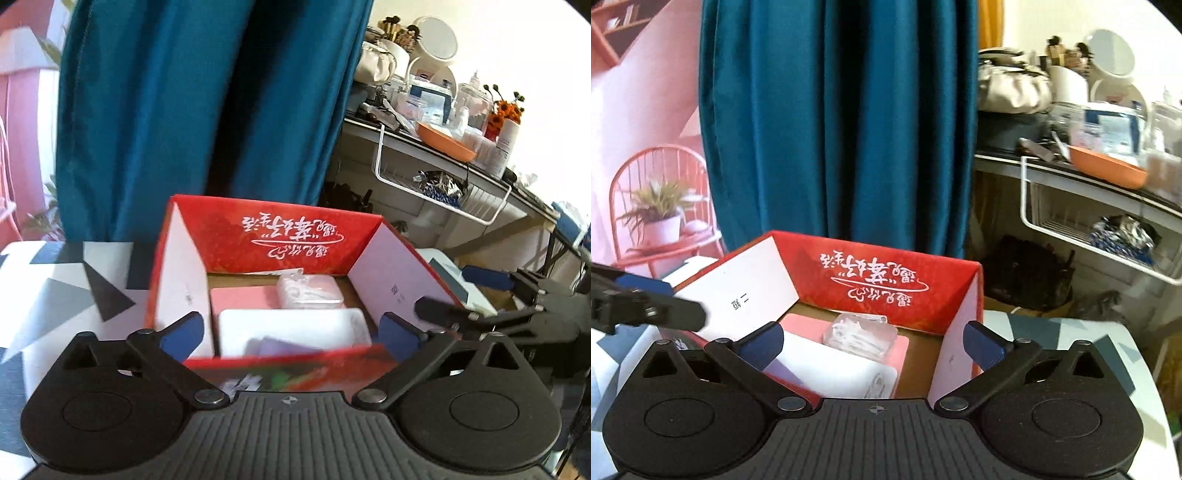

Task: Organize rigid objects
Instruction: 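Withdraw the left tool from the box toward the dark red tube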

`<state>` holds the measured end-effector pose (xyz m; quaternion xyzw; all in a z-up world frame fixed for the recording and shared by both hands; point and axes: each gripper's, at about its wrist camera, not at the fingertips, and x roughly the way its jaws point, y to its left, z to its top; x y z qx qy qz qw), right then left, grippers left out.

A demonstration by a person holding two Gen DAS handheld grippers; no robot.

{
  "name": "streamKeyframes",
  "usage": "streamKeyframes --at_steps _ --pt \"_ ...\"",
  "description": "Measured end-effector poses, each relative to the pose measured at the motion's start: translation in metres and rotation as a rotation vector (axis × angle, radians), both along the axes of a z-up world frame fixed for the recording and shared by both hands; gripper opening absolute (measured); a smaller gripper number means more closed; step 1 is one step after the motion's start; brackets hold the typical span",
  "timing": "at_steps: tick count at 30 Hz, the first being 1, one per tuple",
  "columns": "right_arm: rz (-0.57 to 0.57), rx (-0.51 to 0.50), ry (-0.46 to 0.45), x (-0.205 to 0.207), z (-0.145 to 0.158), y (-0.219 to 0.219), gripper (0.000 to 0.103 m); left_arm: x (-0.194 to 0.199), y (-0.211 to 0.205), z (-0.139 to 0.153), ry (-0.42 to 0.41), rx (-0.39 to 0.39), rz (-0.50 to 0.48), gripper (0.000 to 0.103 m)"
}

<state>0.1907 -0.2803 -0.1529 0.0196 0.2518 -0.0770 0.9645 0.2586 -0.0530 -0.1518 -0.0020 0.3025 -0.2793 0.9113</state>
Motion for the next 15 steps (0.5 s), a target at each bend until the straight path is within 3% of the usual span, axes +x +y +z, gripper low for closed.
streamKeyframes --at_steps 15 --pt "0.002 0.027 -0.113 -0.056 -0.030 0.035 0.103 -0.032 0.034 -0.031 0.022 0.050 0.078 0.103"
